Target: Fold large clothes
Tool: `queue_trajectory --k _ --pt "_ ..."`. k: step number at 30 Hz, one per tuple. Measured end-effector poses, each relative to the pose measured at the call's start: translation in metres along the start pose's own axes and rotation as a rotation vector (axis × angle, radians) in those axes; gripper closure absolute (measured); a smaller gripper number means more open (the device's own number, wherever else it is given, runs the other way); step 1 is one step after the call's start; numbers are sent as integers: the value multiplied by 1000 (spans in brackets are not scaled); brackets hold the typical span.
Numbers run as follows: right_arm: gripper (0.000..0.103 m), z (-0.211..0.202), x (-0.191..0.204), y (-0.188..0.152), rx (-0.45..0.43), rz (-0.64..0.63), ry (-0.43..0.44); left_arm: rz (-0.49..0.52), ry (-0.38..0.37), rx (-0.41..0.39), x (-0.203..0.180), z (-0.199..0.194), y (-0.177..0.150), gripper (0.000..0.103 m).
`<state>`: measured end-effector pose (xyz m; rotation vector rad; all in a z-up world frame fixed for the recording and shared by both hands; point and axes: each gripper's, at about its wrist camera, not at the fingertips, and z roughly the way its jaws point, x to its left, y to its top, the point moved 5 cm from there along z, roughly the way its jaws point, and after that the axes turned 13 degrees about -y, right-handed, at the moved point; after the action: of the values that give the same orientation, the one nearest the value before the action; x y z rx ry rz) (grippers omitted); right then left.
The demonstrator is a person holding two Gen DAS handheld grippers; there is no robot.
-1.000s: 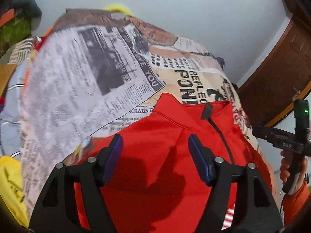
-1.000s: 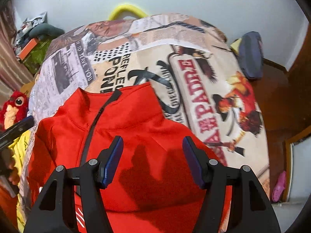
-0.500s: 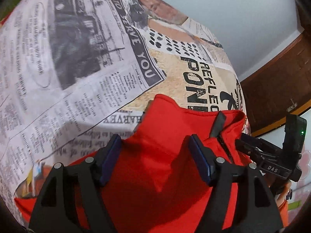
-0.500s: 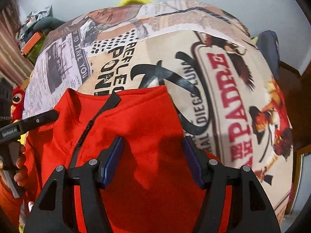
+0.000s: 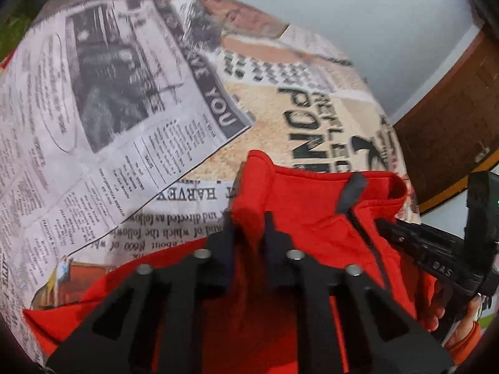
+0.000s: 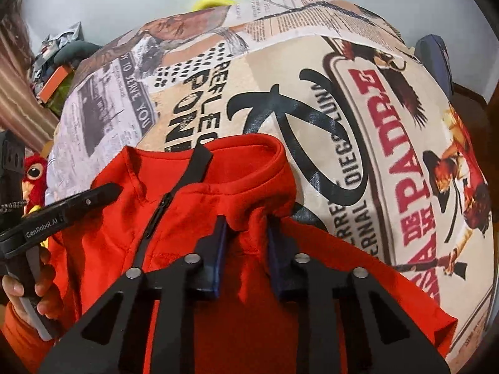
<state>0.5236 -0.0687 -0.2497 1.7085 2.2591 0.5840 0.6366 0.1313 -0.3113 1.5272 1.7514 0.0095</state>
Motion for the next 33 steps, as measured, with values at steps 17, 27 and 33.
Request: queue_trajectory --k 17,27,33 --pt "91 -161 17 -47 -152 -86 23 290 26 -35 -119 -150 -73 98" --pt "91 -232 28 -129 -139 -96 37 297 -44 -45 -169 -219 -146 98" --pt "91 -237 29 -193 -99 -99 49 295 -53 0 -176 -233 -202 98"
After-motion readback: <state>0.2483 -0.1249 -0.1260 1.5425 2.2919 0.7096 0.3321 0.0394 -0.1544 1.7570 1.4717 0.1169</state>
